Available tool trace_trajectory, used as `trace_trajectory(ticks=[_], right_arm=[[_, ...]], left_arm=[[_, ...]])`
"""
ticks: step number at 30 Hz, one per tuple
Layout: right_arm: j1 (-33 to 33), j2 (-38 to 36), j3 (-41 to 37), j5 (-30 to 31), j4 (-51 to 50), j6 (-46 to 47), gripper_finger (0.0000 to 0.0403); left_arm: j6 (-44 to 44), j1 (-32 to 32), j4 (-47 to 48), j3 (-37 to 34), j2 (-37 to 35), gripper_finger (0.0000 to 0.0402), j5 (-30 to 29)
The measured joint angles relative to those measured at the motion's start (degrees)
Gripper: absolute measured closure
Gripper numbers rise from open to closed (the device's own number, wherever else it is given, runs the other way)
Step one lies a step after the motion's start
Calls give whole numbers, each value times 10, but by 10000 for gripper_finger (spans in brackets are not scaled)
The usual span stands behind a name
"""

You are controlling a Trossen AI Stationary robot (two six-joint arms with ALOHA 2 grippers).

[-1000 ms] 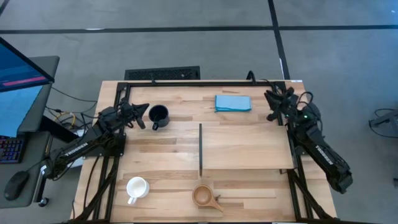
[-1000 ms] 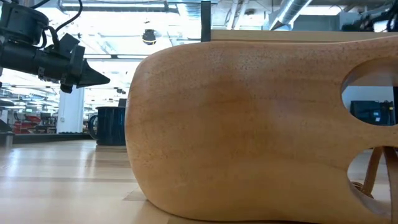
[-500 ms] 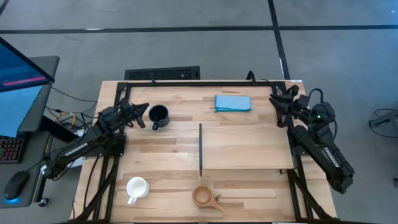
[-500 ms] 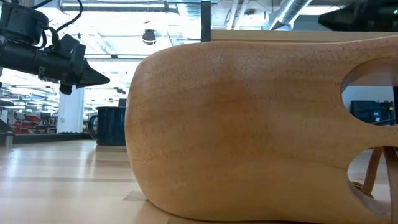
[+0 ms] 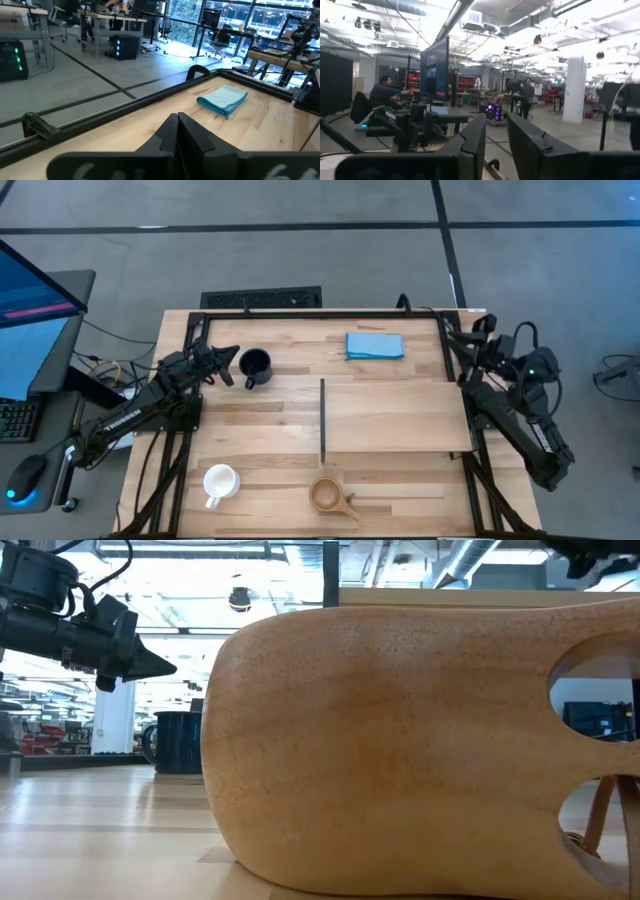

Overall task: Stack small to large cups/mugs on shelf
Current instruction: Put the brown mug on the shelf

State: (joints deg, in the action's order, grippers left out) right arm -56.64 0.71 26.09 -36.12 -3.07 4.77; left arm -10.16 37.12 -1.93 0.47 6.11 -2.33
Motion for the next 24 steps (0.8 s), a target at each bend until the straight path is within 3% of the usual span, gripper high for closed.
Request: trace_trajectory(ticks=[13, 19, 24], right_arm=[[0, 109, 89, -5, -71, -35, 301], [0, 164, 140, -77, -94, -76, 301], [0, 174, 166, -102, -99, -102, 301]], left_arm=[[0, 0, 0, 0, 0, 401, 0], [2, 0, -1, 0, 0, 401, -8], [30, 0, -1, 0, 0, 401, -12]])
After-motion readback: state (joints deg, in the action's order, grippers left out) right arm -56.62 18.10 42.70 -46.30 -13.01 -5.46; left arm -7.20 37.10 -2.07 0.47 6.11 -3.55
